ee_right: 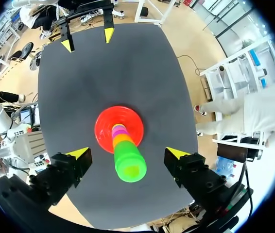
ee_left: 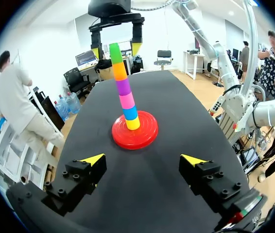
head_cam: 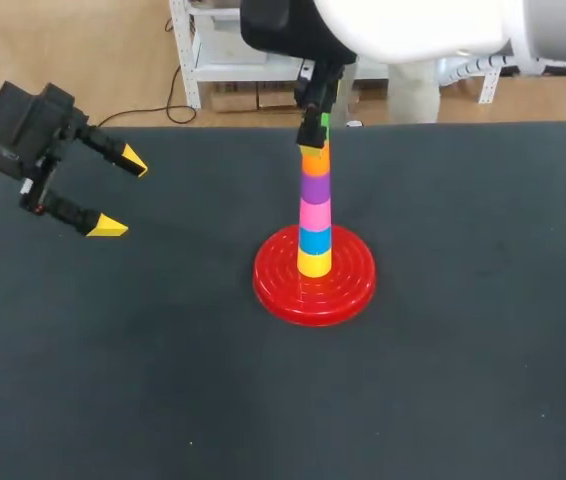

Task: Pick up and stack the cylinders on the red base in this order: pink,purple,orange,green

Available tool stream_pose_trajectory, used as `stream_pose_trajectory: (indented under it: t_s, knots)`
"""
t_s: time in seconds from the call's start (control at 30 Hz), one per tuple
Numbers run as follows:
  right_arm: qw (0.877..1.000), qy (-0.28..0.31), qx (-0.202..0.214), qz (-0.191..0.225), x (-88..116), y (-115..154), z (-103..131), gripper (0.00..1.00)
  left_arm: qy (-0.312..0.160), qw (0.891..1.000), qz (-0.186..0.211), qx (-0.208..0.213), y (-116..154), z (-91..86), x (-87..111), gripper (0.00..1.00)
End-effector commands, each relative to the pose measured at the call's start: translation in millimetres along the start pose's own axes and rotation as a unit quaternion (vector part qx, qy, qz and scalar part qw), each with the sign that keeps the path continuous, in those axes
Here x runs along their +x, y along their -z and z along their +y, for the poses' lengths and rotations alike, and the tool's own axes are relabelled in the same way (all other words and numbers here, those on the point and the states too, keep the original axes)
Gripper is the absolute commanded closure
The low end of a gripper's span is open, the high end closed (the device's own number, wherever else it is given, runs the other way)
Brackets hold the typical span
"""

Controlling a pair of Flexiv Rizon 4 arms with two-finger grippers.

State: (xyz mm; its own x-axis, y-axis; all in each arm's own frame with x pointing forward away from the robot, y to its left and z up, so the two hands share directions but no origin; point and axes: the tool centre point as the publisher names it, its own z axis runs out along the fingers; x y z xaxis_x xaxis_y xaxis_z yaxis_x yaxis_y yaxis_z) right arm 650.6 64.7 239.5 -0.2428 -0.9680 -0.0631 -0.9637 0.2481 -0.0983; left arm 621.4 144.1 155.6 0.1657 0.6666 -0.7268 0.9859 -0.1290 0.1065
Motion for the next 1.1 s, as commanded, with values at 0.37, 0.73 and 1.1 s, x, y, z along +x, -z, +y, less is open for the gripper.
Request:
stream_pose_trajectory:
  t_s: [0.37,0.73,1.1]
  knots:
    - [0.999,-0.019,0.027,-0.04,5,21,0,0.0,-0.001,1.0,-0.001,0.001,0,0.8,1.1,0.0]
    - [0.996,-0.051,0.041,-0.065,38,43,-3,0.0,-0.001,1.0,-0.001,0.001,0,0.8,1.1,0.0]
    - [0.995,-0.085,0.012,-0.046,59,16,-10,0.0,-0.001,1.0,-0.001,0.001,0,0.8,1.1,0.0]
